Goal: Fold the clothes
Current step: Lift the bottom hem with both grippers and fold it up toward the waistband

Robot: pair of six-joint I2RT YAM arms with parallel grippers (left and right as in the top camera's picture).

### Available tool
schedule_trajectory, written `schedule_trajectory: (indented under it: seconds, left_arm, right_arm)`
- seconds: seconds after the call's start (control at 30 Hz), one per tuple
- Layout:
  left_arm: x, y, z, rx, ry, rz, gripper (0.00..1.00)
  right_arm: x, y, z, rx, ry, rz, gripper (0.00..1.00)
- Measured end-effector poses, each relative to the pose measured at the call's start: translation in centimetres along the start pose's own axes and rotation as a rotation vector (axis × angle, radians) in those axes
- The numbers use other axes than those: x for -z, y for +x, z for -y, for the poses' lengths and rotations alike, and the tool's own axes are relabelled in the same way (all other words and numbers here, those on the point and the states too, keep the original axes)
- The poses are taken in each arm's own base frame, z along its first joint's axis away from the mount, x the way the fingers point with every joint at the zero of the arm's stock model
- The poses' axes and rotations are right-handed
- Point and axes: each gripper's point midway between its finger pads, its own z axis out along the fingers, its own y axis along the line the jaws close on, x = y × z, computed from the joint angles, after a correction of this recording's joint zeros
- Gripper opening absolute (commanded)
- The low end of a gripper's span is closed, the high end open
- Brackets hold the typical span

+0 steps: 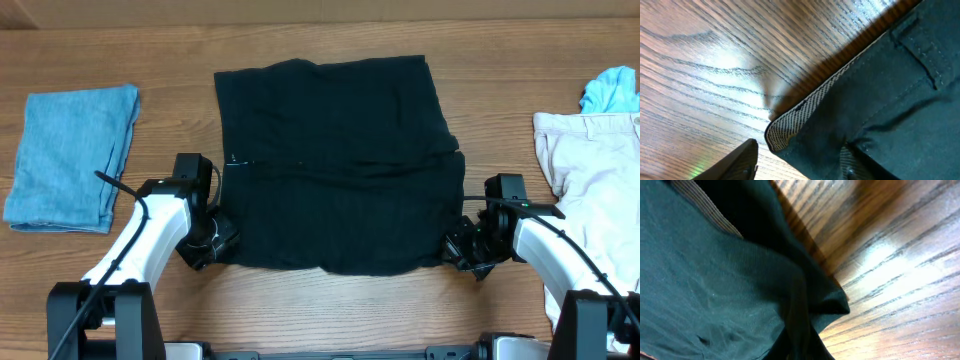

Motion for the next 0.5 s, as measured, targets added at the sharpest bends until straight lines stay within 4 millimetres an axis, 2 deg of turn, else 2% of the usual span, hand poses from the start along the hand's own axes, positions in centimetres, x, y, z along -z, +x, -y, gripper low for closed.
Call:
schedule_trajectory:
  seconds: [0.07, 0.1, 0.13, 0.2, 0.4, 0.47, 0.5]
  left_arm:
    - [-0.3, 0.2, -0.3, 0.005, -0.007, -0.004, 0.53]
    - [-0.7, 0.4, -0.4, 0.008, -0.009, -0.006, 0.46]
    - [-1.1, 0.6, -0.7, 0.013, -0.012, -0.010, 0.25]
    - [-1.5, 0.8, -0.9, 0.027, -0.014, -0.012, 0.04]
    - [-1.6, 1.2, -1.2, 0.011, -0.027, -0.031, 0.04]
    - [-1.3, 1.7, -1.7, -0.006, -0.047, -0.053, 0.04]
    - [-1.1, 1.8, -1.7, -0.022, -0.052, -0.059, 0.04]
  right_arm:
    - [0.0, -0.1, 0.0, 0.001, -0.002, 0.002, 0.05]
    - [0.0, -0.1, 0.0, 0.002, -0.001, 0.003, 0.05]
    - [0.0, -0.1, 0.0, 0.001, 0.001, 0.005, 0.04]
    - [0.0, -0.1, 0.0, 0.002, 0.003, 0.007, 0.04]
    - [0.3, -0.2, 0.0, 0.025, 0.013, 0.009, 0.04]
    - [1.2, -0.2, -0.3, 0.043, 0.028, 0.004, 0.04]
    - [2.2, -0.6, -1.0, 0.060, 0.027, 0.019, 0.04]
